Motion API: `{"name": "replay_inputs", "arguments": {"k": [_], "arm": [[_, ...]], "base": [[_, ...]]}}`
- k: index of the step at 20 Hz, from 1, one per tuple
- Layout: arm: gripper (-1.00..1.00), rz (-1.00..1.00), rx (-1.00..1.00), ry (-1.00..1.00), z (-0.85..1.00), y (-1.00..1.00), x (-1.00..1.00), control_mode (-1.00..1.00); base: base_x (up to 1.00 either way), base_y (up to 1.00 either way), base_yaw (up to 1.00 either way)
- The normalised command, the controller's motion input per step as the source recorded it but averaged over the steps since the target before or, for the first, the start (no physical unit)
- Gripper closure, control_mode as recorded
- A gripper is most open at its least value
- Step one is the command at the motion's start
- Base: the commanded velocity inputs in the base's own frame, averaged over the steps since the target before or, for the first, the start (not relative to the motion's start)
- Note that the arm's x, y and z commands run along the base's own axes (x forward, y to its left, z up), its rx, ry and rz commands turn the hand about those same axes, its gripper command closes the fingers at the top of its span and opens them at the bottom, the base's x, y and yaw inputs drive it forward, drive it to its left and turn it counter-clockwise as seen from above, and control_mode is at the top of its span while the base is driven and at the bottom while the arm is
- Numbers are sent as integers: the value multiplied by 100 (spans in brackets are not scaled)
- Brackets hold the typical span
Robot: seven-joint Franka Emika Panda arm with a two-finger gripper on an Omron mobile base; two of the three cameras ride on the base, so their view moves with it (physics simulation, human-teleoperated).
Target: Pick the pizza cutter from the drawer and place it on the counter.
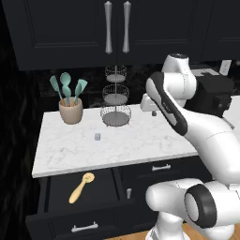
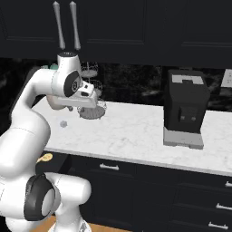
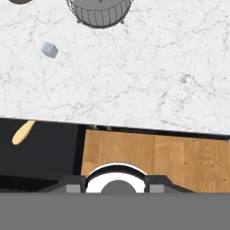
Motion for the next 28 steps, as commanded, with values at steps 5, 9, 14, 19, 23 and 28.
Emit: {"name": "replay_inputs", "arguments": {"k": [5,9,14,19,23,28], "arm": [[-100,0,0,0,-9,0,-42,-100],[-100,0,-1,0,-49,0,-60,-100],[-100,0,0,0,-48,0,-23,-100],[-100,4,0,0,-55,0,-22,-100],[-100,0,0,0,0,0,0,100],[-100,0,0,0,0,0,0,100]], "base": [[0,0,0],[0,0,0],[0,0,0],[0,0,0],[-53,-1,18],[-63,-1,31]]}}
